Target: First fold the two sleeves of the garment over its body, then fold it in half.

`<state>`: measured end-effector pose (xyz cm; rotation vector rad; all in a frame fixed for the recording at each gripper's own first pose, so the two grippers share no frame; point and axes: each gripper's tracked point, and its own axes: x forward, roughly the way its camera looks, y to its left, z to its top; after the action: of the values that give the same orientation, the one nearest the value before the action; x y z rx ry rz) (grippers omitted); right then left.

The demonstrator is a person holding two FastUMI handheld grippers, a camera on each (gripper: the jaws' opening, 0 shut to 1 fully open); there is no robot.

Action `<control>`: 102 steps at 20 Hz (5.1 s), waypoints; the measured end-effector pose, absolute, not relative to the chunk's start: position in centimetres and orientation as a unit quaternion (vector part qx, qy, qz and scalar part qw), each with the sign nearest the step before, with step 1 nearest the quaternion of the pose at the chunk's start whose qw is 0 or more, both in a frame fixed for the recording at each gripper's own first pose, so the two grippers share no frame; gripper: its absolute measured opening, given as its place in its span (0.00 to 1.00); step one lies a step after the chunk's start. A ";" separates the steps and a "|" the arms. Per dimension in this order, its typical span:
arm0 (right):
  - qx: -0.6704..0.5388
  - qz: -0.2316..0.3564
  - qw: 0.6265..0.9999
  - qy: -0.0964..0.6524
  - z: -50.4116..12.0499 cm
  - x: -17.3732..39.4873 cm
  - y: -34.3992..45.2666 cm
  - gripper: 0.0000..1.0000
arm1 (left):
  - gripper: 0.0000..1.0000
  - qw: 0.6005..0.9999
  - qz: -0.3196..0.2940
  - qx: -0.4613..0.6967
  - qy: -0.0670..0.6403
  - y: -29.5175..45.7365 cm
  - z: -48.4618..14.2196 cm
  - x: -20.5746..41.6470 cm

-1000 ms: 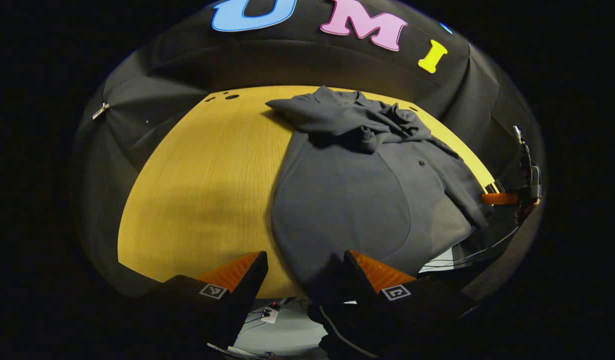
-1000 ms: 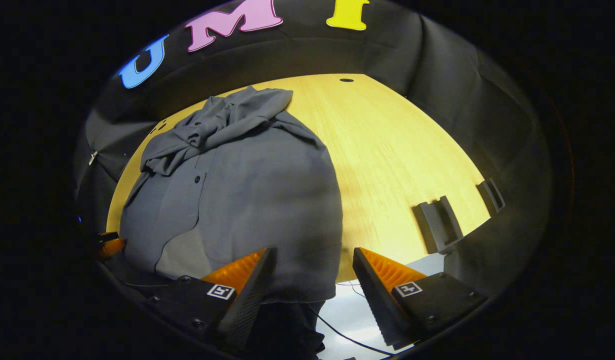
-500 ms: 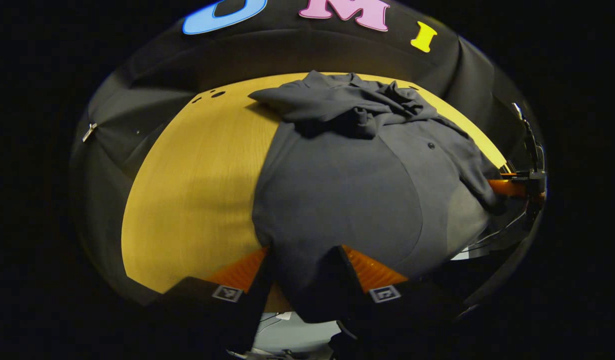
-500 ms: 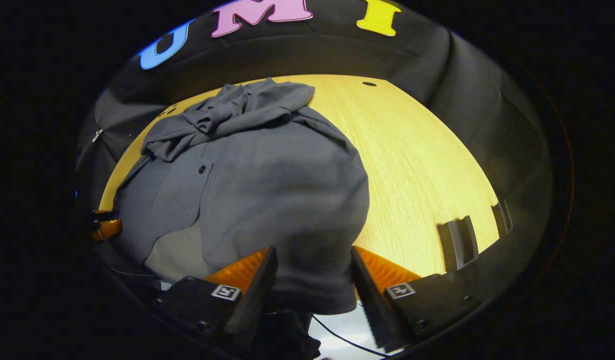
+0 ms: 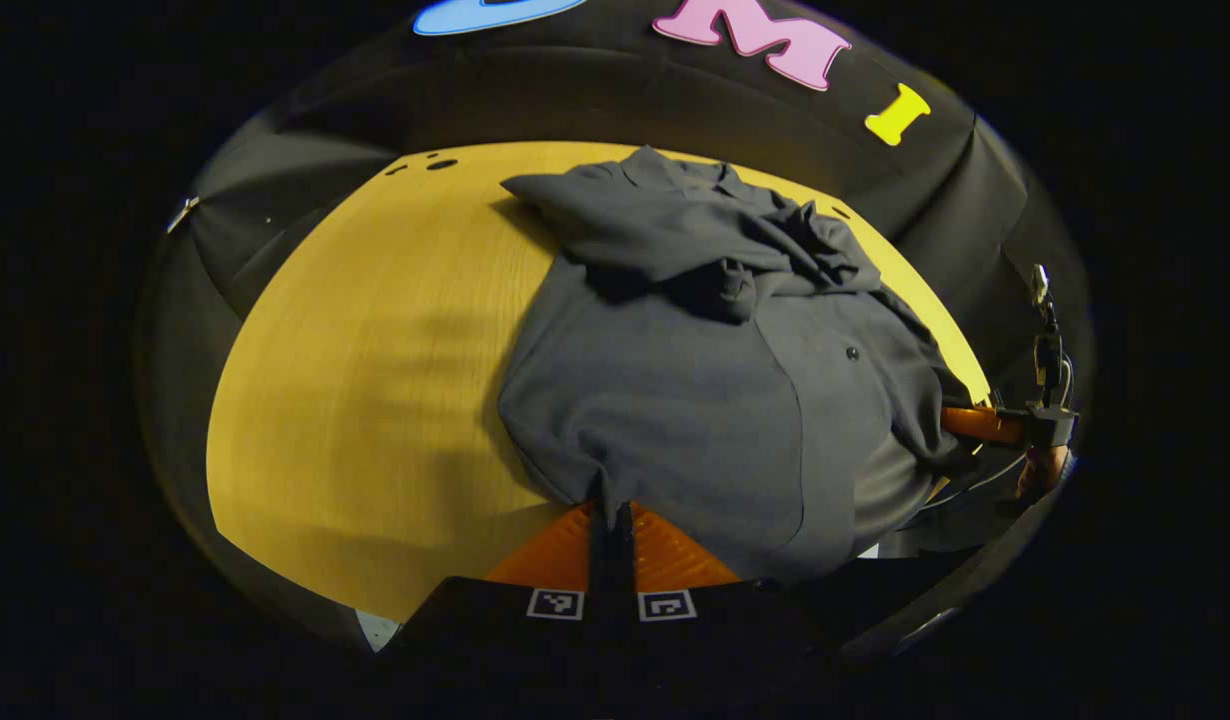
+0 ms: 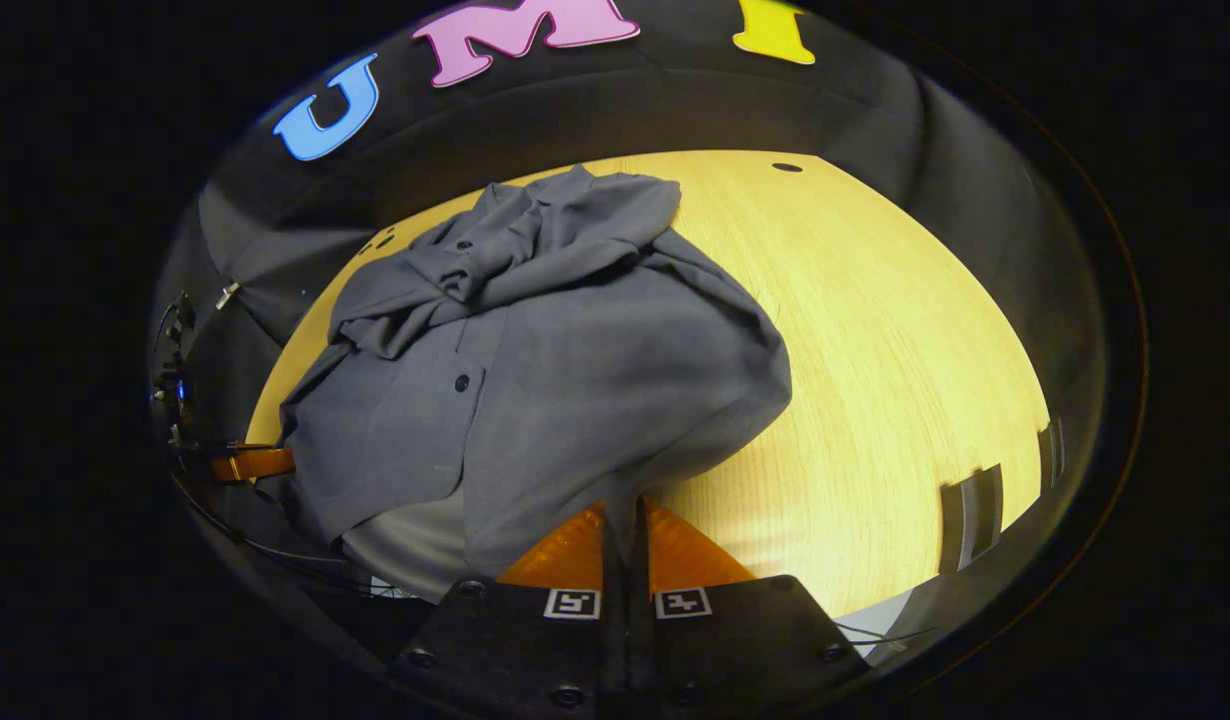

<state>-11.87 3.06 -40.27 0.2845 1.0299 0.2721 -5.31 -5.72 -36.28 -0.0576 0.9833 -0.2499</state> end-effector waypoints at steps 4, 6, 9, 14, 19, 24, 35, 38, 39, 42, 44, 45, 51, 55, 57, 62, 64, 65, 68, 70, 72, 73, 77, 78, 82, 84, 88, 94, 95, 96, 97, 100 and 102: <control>0.168 0.123 0.869 0.450 -37.0 -9.7 2.4 0.05 | 0.06 0.894 -0.117 -0.050 0.429 -6.2 -32.7 -3.0; 0.181 0.119 0.878 0.427 -35.3 -7.8 1.9 0.06 | 0.06 0.904 -0.116 -0.066 0.406 -6.5 -30.6 -1.4; 0.194 0.115 0.894 0.388 -32.4 -4.3 1.3 0.05 | 0.06 0.920 -0.113 -0.077 0.366 -6.4 -27.4 1.5; 0.214 0.117 0.914 0.323 -27.8 1.9 0.9 0.05 | 0.06 0.941 -0.112 -0.081 0.309 -6.2 -22.3 6.6; 0.209 0.117 0.927 0.288 -26.2 7.4 0.8 0.05 | 0.06 0.955 -0.108 -0.079 0.265 -7.0 -19.7 11.6; 0.197 0.117 0.938 0.259 -25.5 12.9 0.9 0.05 | 0.05 0.968 -0.102 -0.073 0.218 -7.4 -18.0 17.3; 0.183 0.116 0.947 0.239 -28.8 23.5 1.8 0.05 | 0.05 0.981 -0.081 -0.047 0.169 -8.1 -19.0 28.9; 0.181 0.117 0.945 0.247 -31.2 25.8 2.3 0.05 | 0.05 0.981 -0.075 -0.042 0.173 -8.3 -20.7 31.5; 0.179 0.117 0.945 0.248 -31.9 26.5 2.5 0.05 | 0.05 0.981 -0.073 -0.038 0.174 -8.4 -21.3 32.3; 0.174 0.120 0.942 0.261 -34.4 28.5 3.2 0.05 | 0.05 0.980 -0.064 -0.021 0.186 -8.3 -23.8 34.5; 0.167 0.118 0.941 0.269 -36.3 29.6 3.6 0.05 | 0.05 0.979 -0.060 -0.016 0.194 -8.3 -25.7 35.8; 0.166 0.119 0.940 0.273 -37.1 30.1 4.0 0.05 | 0.05 0.978 -0.057 -0.012 0.199 -8.2 -26.7 36.3; 0.149 0.119 0.935 0.299 -41.9 32.3 5.7 0.05 | 0.05 0.971 -0.039 0.008 0.235 -7.4 -31.4 38.3; 0.147 0.117 0.928 0.323 -44.3 32.5 6.1 0.05 | 0.05 0.963 -0.031 0.004 0.266 -7.2 -34.3 38.2; 0.151 0.114 0.924 0.332 -45.1 32.5 6.1 0.05 | 0.05 0.957 -0.026 -0.001 0.289 -7.2 -36.0 37.9; 0.163 0.113 0.914 0.353 -46.1 32.2 6.2 0.09 | 0.06 0.952 -0.020 -0.009 0.305 -7.4 -37.5 37.8; 0.164 0.109 0.912 0.359 -46.3 32.1 6.1 0.13 | 0.08 0.953 -0.025 -0.017 0.303 -7.7 -37.4 37.9; 0.162 0.108 0.912 0.361 -46.2 32.0 6.1 0.16 | 0.13 0.953 -0.024 -0.019 0.302 -7.5 -37.4 37.8; 0.142 0.111 0.913 0.367 -46.3 31.3 6.3 0.21 | 0.17 0.952 -0.012 -0.001 0.307 -7.2 -37.2 37.5; 0.131 0.104 0.913 0.371 -46.1 31.1 5.9 0.30 | 0.29 0.951 -0.003 0.010 0.310 -7.0 -36.7 37.0; 0.125 0.104 0.915 0.370 -45.3 30.6 5.6 0.43 | 0.61 0.951 -0.006 0.007 0.310 -7.0 -35.7 36.5; 0.119 0.104 0.917 0.367 -44.9 30.5 5.4 0.54 | 0.77 0.951 -0.009 0.003 0.308 -7.1 -35.3 36.2; 0.109 0.106 0.922 0.356 -42.7 29.4 4.9 0.87 | 0.96 0.955 -0.014 -0.028 0.296 -7.6 -32.9 34.9; 0.108 0.105 0.925 0.350 -41.9 29.0 4.7 0.89 | 0.96 0.957 -0.018 -0.034 0.289 -7.9 -31.9 34.6; 0.117 0.104 0.932 0.327 -38.0 27.5 4.1 0.93 | 0.96 0.966 -0.032 -0.022 0.256 -8.3 -28.0 32.5; 0.119 0.104 0.938 0.309 -35.4 26.5 3.3 0.93 | 0.96 0.970 -0.036 -0.017 0.241 -8.4 -25.9 31.2; 0.103 0.111 0.950 0.273 -29.7 23.2 1.6 0.93 | 0.96 0.975 -0.047 -0.030 0.213 -8.9 -21.7 27.5; 0.102 0.134 0.952 0.254 -24.2 17.4 1.3 0.92 | 0.96 0.980 -0.080 -0.015 0.180 -10.1 -16.8 20.7; 0.100 0.136 0.953 0.251 -23.5 16.5 1.2 0.93 | 0.96 0.980 -0.085 -0.013 0.179 -10.4 -16.3 19.5; 0.100 0.138 0.953 0.249 -22.8 15.9 1.1 0.93 | 0.96 0.979 -0.093 -0.012 0.178 -10.6 -15.8 18.5; 0.102 0.139 0.953 0.248 -22.4 15.2 0.9 0.92 | 0.96 0.979 -0.098 -0.011 0.177 -10.5 -15.4 17.5; 0.106 0.142 0.955 0.240 -20.7 13.1 0.9 0.93 | 0.96 0.979 -0.108 -0.007 0.174 -10.5 -14.4 14.7; 0.102 0.145 0.956 0.234 -20.0 11.6 1.3 0.93 | 0.96 0.979 -0.106 -0.007 0.176 -10.5 -14.1 12.7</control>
<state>11.62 1.29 -20.04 0.2071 0.4740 0.2947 12.71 -10.47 -14.13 -0.0132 0.3537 -0.2134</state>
